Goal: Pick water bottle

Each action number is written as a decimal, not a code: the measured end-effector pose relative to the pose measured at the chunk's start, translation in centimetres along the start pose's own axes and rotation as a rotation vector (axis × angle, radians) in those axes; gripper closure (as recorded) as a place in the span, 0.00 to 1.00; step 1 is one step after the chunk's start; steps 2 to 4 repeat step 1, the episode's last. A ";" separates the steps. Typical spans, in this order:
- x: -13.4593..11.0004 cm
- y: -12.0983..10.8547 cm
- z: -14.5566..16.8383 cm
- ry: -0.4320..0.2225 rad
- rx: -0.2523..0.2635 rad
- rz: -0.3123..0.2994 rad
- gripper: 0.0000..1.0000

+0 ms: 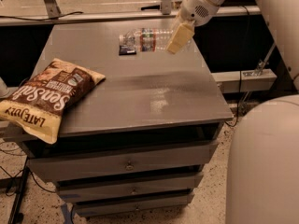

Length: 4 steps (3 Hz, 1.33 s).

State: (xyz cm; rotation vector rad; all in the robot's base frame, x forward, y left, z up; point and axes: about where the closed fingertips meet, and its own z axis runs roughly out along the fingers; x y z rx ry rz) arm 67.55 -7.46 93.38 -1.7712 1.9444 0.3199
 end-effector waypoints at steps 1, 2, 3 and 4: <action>-0.5 0.0 -0.1 -0.011 0.008 -0.003 1.00; -0.5 0.0 -0.1 -0.011 0.008 -0.003 1.00; -0.5 0.0 -0.1 -0.011 0.008 -0.003 1.00; -0.5 0.0 -0.1 -0.011 0.008 -0.003 1.00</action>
Offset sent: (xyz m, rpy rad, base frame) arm 0.0000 0.0000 0.0000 0.0000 0.0000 0.0000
